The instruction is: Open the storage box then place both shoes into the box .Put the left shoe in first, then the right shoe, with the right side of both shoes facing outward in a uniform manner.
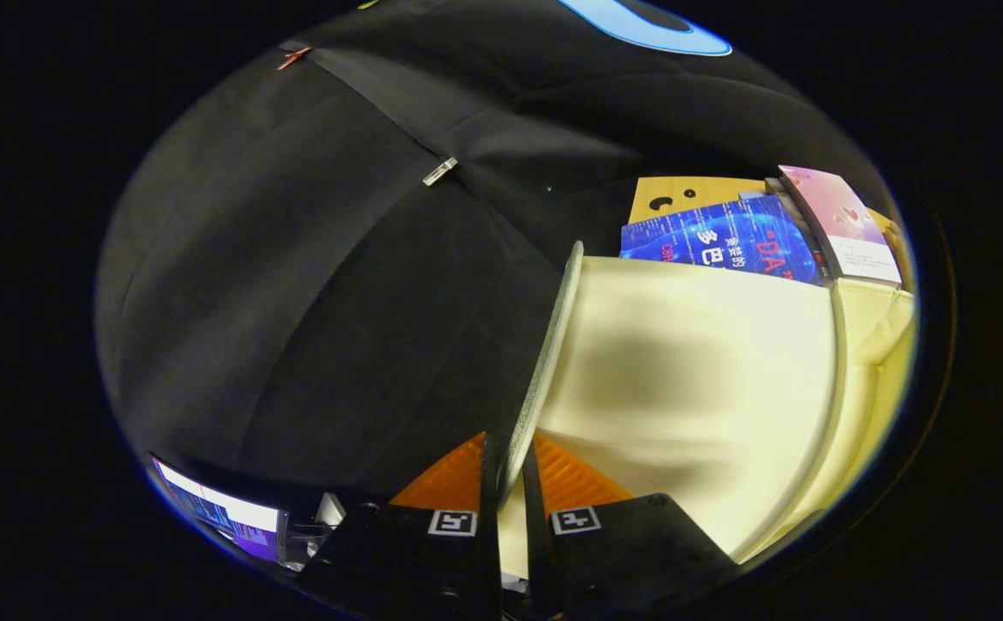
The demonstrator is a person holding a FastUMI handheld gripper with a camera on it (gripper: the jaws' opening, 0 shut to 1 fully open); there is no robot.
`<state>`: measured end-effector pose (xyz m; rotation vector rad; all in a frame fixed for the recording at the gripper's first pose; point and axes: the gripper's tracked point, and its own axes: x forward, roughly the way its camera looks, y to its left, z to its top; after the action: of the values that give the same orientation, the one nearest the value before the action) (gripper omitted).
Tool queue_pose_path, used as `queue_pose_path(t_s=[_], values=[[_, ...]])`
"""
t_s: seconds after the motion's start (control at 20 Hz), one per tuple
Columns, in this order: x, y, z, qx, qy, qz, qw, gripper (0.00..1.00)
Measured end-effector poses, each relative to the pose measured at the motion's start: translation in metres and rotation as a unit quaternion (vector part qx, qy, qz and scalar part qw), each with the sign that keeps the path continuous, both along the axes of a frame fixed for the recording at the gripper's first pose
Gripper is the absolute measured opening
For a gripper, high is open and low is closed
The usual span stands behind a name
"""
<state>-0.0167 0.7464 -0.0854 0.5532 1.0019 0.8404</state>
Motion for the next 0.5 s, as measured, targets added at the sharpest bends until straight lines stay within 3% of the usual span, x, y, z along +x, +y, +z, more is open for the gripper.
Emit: queue_pose_path(t_s=[0.15, 0.25, 0.45, 0.5], values=[[0.0, 0.001, 0.004, 0.013, 0.003, 0.005, 1.0, 0.19], [-0.001, -0.001, 0.004, 0.012, 0.002, 0.008, 1.0, 0.31], [-0.004, -0.006, 0.006, 0.012, -0.008, 0.018, 1.0, 0.41], [-0.004, -0.009, 0.007, 0.009, -0.016, 0.021, 1.0, 0.49]])
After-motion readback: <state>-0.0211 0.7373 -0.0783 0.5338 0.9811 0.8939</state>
